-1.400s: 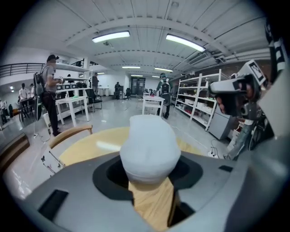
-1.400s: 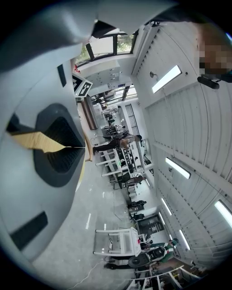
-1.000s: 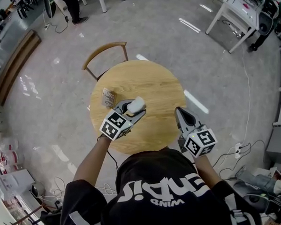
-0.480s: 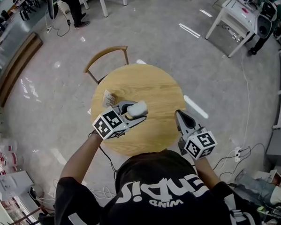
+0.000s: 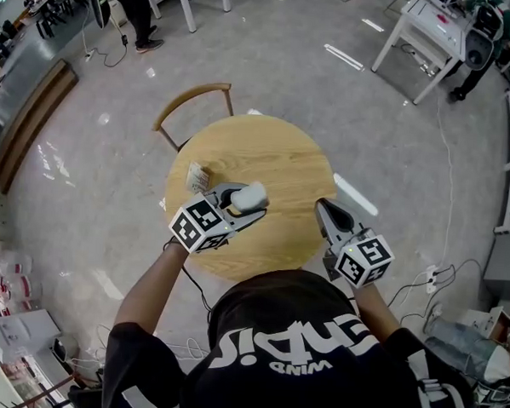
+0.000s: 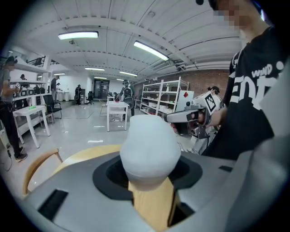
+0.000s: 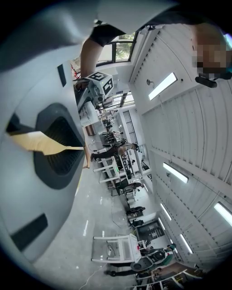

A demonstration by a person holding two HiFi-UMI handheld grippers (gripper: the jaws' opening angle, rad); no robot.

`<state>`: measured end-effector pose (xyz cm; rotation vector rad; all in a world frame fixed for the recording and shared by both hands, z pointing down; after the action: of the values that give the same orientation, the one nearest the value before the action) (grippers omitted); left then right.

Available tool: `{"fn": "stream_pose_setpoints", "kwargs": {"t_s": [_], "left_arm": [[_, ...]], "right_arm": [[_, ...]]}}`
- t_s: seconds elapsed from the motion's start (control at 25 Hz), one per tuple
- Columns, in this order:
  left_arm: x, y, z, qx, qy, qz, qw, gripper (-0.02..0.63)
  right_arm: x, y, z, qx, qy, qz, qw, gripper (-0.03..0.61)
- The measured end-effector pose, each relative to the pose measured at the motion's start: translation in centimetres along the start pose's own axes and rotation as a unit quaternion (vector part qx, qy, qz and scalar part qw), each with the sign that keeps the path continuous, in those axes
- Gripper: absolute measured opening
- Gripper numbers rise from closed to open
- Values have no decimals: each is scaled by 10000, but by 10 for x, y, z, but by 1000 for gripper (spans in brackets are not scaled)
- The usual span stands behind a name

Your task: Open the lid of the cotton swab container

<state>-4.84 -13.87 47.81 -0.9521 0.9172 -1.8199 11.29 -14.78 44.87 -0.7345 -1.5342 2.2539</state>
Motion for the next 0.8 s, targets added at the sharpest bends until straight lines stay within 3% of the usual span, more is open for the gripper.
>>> {"fn": "stream_pose_setpoints", "kwargs": {"t_s": [0.28,0.36,0.6,0.8], "left_arm": [[-6,0,-2,39,-68,85,9999,212],[-7,-1,-3,82,-88,103,9999,212],[-11,-4,-4,171,-213,135,9995,212],[-12,-7,-5,237,-267,140,9993,212]], "right_arm": [[9,4,-2,-84,251,-81,9996,11],[15,5,-3,-97,444,-63,9989,87],[24,7,-5,-96,1041,-137,9944,205],[20,14,-7,-84,1383,-249,9900,225]]}}
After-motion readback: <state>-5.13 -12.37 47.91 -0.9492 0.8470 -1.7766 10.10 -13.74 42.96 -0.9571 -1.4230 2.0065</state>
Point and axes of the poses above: the fingertips, and each gripper's own axes: z forward along the fingers, x to its left, y out of its top, the point moved 3 cm from there along -z, backward along the fingers, and after that the axes turned 11 degrees about -y, right-handed, at the moved point
